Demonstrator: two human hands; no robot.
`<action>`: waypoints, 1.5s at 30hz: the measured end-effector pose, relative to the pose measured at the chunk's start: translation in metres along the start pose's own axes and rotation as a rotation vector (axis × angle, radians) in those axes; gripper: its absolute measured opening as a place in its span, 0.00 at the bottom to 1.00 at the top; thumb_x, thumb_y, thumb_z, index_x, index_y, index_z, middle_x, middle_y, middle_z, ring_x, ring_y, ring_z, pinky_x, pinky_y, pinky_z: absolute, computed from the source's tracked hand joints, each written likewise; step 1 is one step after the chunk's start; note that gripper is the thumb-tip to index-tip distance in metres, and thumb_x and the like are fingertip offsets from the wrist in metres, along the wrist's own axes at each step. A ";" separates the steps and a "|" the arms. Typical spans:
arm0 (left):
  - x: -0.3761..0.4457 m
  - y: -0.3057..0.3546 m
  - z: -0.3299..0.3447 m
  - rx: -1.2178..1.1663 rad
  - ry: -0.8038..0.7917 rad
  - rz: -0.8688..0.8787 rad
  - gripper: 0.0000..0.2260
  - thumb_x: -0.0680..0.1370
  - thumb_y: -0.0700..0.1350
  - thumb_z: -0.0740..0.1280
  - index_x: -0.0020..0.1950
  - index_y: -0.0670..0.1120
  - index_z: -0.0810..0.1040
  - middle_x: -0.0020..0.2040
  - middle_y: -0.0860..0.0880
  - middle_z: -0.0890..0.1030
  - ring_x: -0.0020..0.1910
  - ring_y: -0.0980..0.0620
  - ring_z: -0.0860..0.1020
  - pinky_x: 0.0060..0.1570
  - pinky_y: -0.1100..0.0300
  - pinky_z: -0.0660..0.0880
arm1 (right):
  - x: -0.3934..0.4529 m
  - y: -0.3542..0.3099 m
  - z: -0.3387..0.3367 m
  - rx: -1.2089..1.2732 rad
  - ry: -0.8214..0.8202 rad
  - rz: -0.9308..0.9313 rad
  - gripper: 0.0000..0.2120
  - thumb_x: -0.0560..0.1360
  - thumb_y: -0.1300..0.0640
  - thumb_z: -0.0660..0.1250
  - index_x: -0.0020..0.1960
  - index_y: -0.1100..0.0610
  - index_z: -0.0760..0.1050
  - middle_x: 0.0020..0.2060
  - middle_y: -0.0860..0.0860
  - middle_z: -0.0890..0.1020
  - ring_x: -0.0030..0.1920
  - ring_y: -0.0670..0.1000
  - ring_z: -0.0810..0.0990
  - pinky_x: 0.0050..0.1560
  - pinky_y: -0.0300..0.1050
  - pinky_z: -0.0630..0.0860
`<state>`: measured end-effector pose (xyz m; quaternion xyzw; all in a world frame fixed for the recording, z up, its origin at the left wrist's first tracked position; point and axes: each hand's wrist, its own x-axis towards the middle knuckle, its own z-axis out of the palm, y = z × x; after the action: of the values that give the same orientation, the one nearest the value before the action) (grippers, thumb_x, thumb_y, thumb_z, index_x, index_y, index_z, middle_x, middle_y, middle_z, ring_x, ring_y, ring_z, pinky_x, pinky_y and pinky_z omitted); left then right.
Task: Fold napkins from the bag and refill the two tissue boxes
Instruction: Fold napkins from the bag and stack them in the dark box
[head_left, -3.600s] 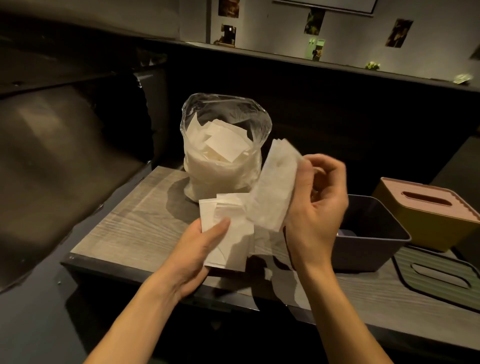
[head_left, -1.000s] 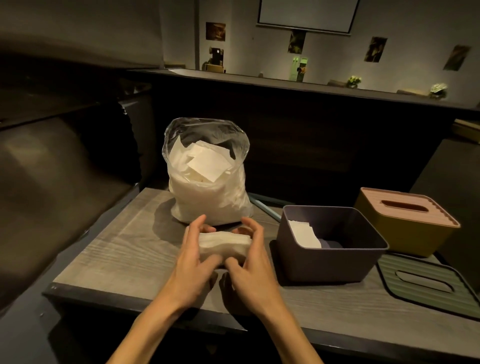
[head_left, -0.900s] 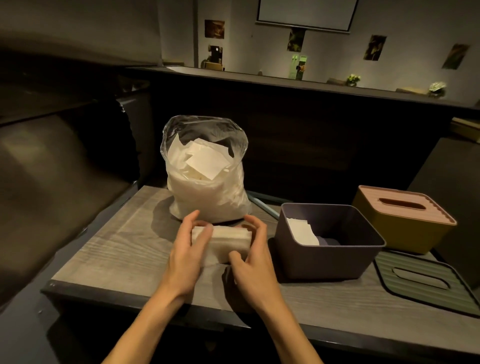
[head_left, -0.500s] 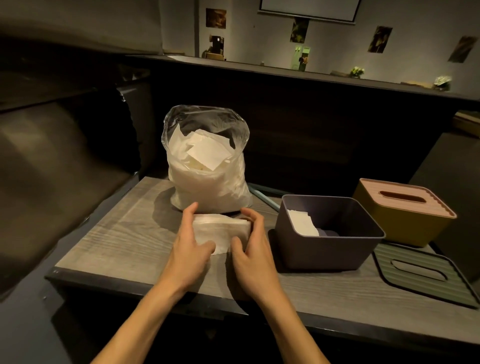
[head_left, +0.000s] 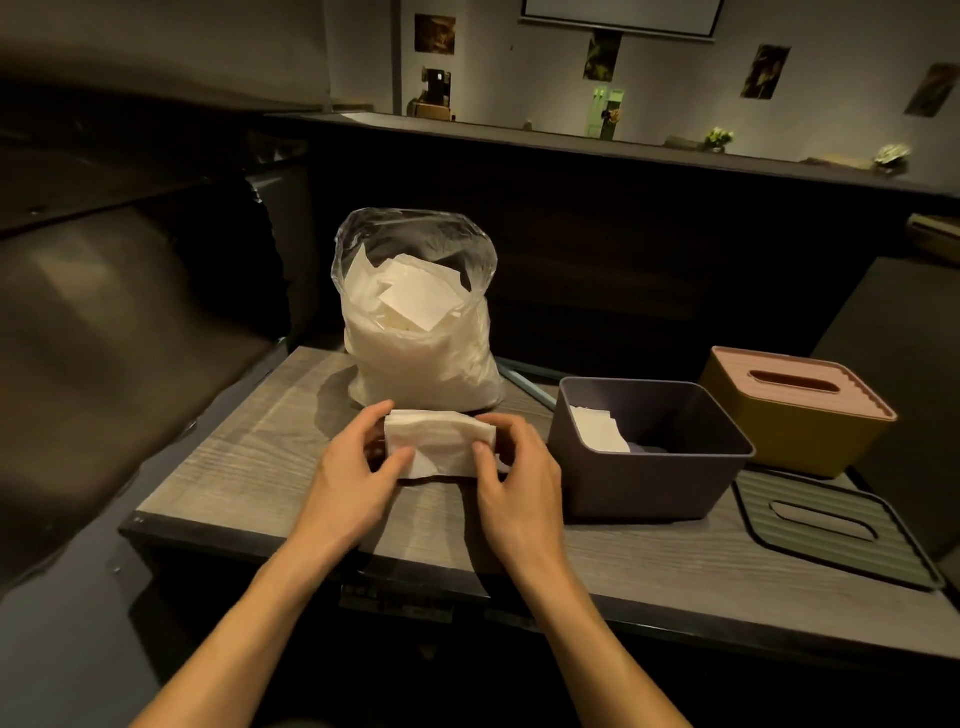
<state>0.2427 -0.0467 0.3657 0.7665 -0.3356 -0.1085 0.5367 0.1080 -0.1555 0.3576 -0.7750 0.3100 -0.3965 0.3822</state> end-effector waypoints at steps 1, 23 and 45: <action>0.000 0.002 -0.003 -0.008 0.001 -0.001 0.28 0.79 0.40 0.72 0.78 0.50 0.68 0.65 0.54 0.77 0.64 0.56 0.76 0.66 0.56 0.74 | -0.001 -0.004 -0.003 -0.017 -0.011 -0.029 0.09 0.82 0.56 0.67 0.61 0.46 0.78 0.54 0.37 0.79 0.57 0.37 0.78 0.57 0.44 0.80; 0.044 0.139 0.084 0.033 -0.177 0.317 0.27 0.82 0.43 0.70 0.80 0.49 0.66 0.59 0.53 0.78 0.58 0.56 0.77 0.53 0.65 0.75 | 0.029 -0.024 -0.168 -0.454 0.007 -0.166 0.16 0.82 0.53 0.67 0.65 0.44 0.66 0.52 0.44 0.81 0.48 0.45 0.82 0.45 0.43 0.84; 0.048 0.163 0.135 1.244 -0.355 0.798 0.14 0.80 0.51 0.71 0.65 0.54 0.79 0.57 0.52 0.77 0.53 0.51 0.79 0.55 0.53 0.71 | 0.031 0.002 -0.159 -0.750 -0.283 0.070 0.25 0.84 0.34 0.46 0.52 0.43 0.79 0.49 0.47 0.82 0.59 0.51 0.76 0.68 0.58 0.60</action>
<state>0.1429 -0.2110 0.4672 0.7194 -0.6679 0.1815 -0.0580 -0.0125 -0.2357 0.4301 -0.8967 0.4037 -0.1320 0.1248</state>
